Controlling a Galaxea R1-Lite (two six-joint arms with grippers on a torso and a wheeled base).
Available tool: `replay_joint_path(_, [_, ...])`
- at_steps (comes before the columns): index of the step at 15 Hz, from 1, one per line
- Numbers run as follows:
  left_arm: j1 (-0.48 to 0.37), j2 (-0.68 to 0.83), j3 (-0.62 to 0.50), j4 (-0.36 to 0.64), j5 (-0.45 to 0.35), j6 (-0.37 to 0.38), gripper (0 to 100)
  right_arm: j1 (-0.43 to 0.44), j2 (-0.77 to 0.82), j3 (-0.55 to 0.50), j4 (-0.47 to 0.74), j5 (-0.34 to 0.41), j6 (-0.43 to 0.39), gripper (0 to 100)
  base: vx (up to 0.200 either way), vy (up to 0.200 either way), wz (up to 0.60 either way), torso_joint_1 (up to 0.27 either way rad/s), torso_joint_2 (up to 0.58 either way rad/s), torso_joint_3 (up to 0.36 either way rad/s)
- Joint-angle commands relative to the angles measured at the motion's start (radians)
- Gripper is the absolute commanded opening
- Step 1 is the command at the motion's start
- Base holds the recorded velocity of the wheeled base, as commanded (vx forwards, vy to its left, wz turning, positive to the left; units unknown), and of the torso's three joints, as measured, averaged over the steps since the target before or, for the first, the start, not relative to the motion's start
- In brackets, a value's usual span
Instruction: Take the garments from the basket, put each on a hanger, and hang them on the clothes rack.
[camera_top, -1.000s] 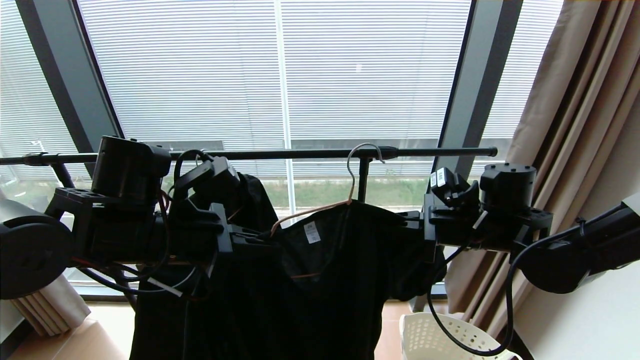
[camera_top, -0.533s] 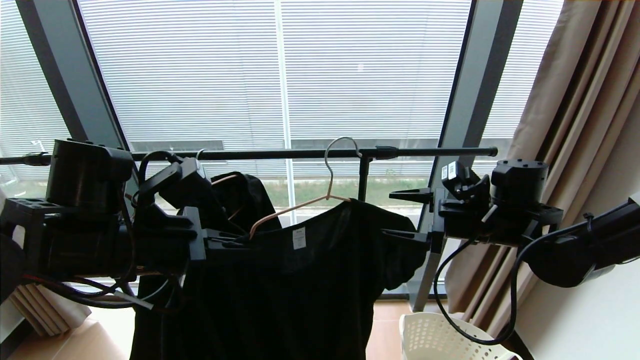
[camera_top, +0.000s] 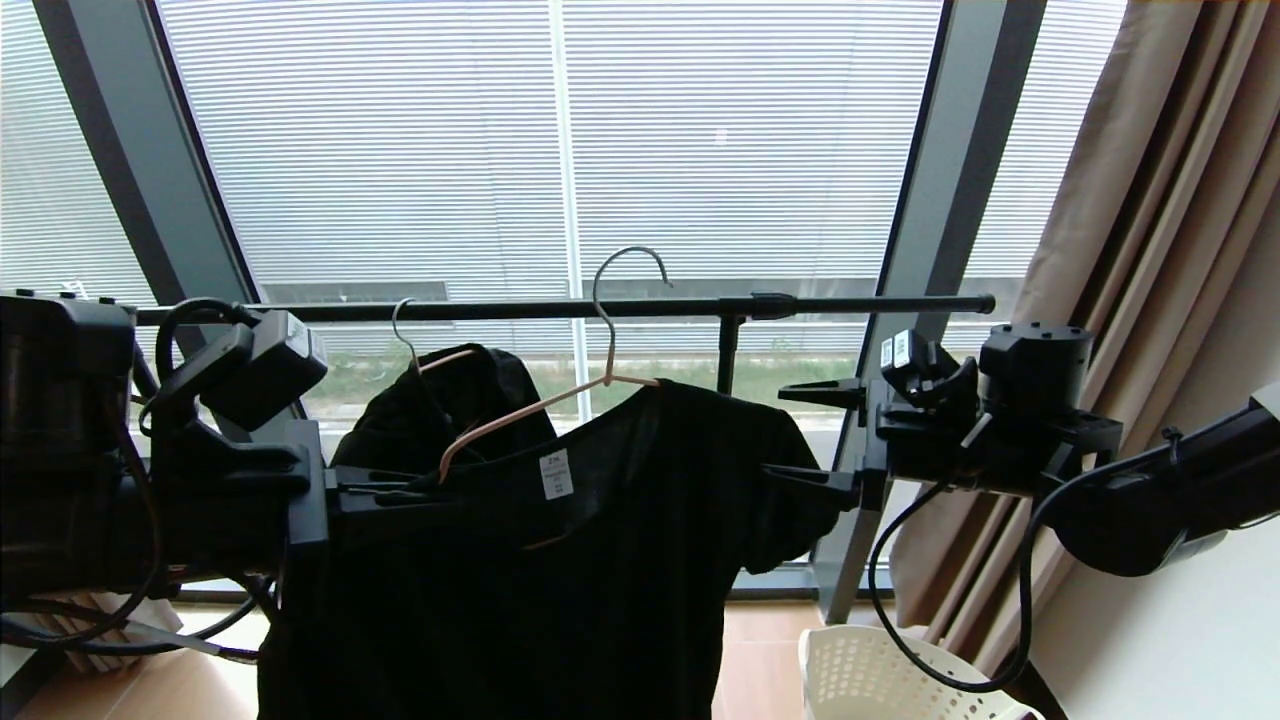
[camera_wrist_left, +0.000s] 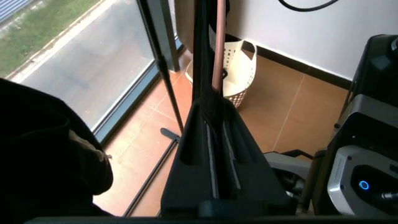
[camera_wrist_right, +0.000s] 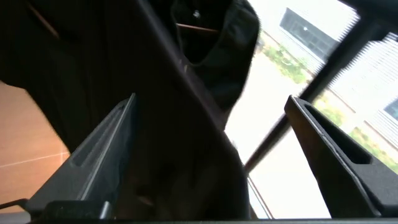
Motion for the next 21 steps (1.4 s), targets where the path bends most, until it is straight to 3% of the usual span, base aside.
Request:
replay_joint_path(1, [0.004,-0.037,0.003,0.0,0.0,-0.005,0,0.004,0.031,0.002,0.0,0.0,-0.032,100,0.0,0.0,0.0,0.0,0.0,0.0])
replay_joint_path(6, [0.005,-0.066,0.032,0.0,0.0,-0.007,0,0.028,0.099,0.005,0.005,-0.003,-0.092,100,0.0,0.0,0.0,0.0,0.0,0.0])
replay_joint_path(10, [0.008,-0.111,0.052,0.0,0.002,-0.066,0,0.032,0.177,-0.001,0.005,-0.003,-0.214,100,0.0,0.0,0.0,0.0,0.0,0.0])
replay_joint_path(13, [0.013,-0.144,0.08,0.002,0.003,-0.073,0,0.035,0.176,-0.003,0.006,-0.003,-0.214,100,0.0,0.0,0.0,0.0,0.0,0.0])
replay_joint_path(14, [0.014,-0.16,0.083,0.005,0.003,-0.082,0,0.035,0.176,-0.004,0.008,-0.003,-0.214,0,0.0,0.0,0.0,0.0,0.0,0.0])
replay_joint_path(20, [0.05,-0.219,0.149,0.003,0.003,-0.109,0,0.001,0.166,-0.04,0.016,-0.004,-0.21,0,0.0,0.0,0.0,0.0,0.0,0.0])
replay_joint_path(21, [0.07,-0.238,0.164,0.003,0.002,-0.111,0,-0.019,0.165,-0.061,0.062,-0.004,-0.21,0,0.0,0.0,0.0,0.0,0.0,0.0])
